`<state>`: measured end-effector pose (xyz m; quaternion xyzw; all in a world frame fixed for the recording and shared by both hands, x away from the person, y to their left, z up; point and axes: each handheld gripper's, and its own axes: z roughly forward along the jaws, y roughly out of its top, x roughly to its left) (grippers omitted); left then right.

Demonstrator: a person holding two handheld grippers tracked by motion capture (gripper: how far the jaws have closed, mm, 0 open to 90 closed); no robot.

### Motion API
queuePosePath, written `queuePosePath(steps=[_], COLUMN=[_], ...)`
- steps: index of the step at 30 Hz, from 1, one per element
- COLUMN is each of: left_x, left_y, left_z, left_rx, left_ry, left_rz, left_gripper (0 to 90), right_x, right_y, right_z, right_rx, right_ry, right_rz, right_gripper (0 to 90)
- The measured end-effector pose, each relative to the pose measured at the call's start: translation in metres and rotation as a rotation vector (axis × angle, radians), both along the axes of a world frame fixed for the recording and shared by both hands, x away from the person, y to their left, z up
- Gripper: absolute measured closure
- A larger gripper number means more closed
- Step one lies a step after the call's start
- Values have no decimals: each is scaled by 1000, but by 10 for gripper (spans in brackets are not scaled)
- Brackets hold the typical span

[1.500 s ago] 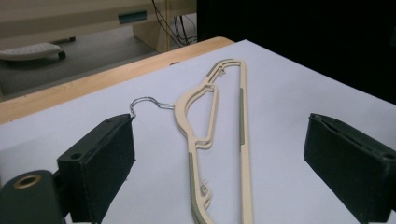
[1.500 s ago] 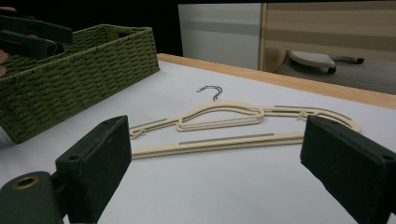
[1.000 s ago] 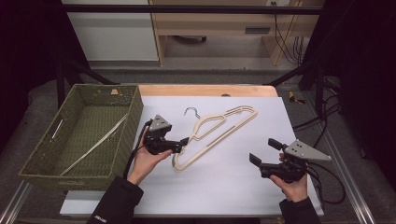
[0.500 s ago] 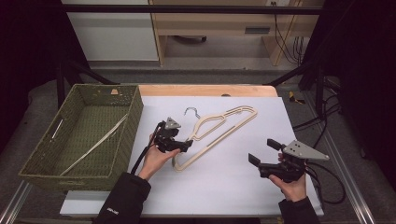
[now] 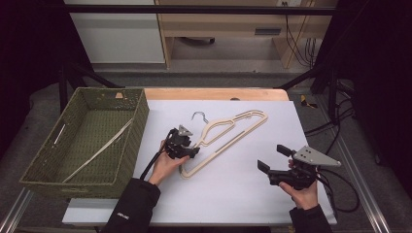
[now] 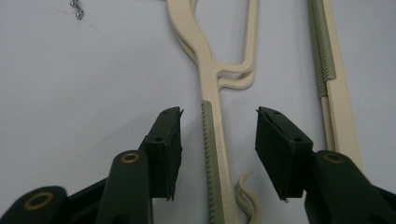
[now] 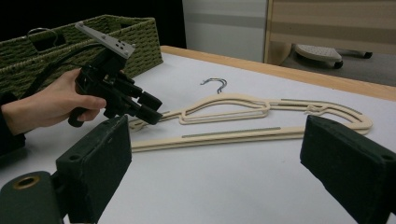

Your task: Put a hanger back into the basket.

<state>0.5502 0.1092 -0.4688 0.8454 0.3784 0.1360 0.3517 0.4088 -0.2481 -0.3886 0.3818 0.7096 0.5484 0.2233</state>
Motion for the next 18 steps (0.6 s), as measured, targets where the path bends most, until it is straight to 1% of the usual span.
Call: queuePosePath(steps=[1, 4, 5, 9, 12, 13, 14, 15, 16, 18], left_x=[1, 0, 0, 0, 1, 2, 2, 2, 2, 2], left_y=[0, -1, -2, -2, -1, -1, 0, 0, -1, -1], left_z=[-1, -3, -3, -3, -3, -3, -3, -3, -3, -2], left_rx=[9, 16, 33, 49, 48, 39, 38, 37, 39, 44], left_ry=[5, 8, 3, 0, 5, 5, 13, 10, 18, 20], left_rz=[-7, -9, -10, -1, 3, 7, 6, 8, 10, 12], left_gripper=[552, 600, 616, 675, 715, 723, 728, 732, 744, 778], right_x=[0, 0, 0, 0, 0, 0, 0, 0, 0, 1], right_y=[0, 0, 0, 0, 0, 0, 0, 1, 1, 1], right_z=[0, 1, 1, 0, 0, 0, 0, 0, -1, -1], right_rx=[1, 6, 4, 4, 1, -1, -2, -4, -7, -3], right_ry=[0, 0, -2, -2, -2, -2, -1, -1, -2, 2], right_rz=[-2, -3, -2, -2, 1, 2, 3, 3, 6, 5], right_gripper=[93, 94, 94, 95, 95, 95, 95, 95, 95, 96])
